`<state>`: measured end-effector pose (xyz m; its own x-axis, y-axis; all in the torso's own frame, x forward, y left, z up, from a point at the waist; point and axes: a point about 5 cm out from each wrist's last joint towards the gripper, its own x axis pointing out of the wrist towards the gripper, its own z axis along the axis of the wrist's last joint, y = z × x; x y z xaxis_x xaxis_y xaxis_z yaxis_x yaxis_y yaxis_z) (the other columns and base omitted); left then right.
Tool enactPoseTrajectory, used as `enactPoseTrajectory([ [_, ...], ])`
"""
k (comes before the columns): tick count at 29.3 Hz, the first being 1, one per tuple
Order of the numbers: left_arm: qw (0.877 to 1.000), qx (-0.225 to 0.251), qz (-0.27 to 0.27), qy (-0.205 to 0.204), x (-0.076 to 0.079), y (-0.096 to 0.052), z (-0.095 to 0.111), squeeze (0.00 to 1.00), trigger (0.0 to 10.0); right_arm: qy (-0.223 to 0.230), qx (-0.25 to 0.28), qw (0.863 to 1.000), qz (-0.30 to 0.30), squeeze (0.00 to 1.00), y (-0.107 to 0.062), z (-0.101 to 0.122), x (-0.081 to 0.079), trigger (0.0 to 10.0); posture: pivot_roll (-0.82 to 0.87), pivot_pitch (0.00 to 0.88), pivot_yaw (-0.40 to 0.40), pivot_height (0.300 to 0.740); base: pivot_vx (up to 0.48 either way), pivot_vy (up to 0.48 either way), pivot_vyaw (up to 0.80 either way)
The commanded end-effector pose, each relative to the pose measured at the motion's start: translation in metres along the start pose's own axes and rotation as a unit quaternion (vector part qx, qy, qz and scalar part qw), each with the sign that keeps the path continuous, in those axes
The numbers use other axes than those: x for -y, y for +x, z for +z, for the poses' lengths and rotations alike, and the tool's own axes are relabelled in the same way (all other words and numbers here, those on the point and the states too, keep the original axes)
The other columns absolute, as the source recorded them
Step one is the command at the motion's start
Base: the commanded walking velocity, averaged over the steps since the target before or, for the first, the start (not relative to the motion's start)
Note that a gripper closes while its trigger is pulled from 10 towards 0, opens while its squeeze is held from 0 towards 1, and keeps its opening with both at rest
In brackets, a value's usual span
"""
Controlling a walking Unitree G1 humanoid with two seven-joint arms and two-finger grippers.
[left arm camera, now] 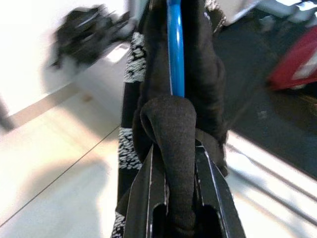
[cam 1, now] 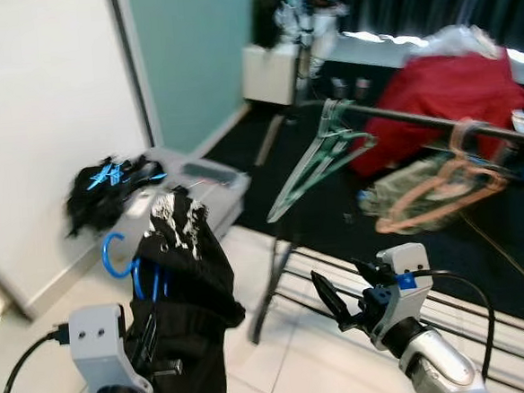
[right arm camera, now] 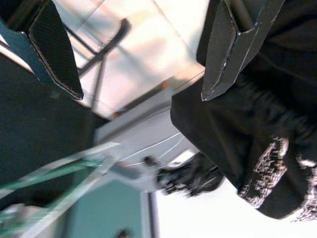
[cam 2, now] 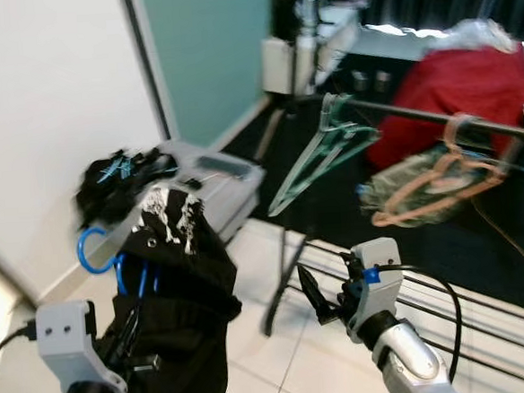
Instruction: Hang hanger
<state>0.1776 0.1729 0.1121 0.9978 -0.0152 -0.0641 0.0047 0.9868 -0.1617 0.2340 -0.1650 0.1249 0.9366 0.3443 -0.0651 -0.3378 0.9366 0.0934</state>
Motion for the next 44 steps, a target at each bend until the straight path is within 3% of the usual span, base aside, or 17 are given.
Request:
enactPoseTrajectory([
  [1,1.000,0.021,-0.008,-0.001,0.0026,0.0016,0.0087,0.00,10.0,0.009,-0.009,1.000,-0.002,0.00,-0.0037,-0.0030,0.0008,10.0,0.07,0.017,-0.066,0.740,0.000,0.000,0.76],
  [44,1.000,0.012,-0.013,-0.007,0.0021,-0.0079,0.0143,0.00,10.0,0.035,-0.019,0.999,0.000,0.00,-0.0125,0.0029,-0.0012,10.0,0.08,0.078,-0.061,0.740,0.000,0.000,0.75],
])
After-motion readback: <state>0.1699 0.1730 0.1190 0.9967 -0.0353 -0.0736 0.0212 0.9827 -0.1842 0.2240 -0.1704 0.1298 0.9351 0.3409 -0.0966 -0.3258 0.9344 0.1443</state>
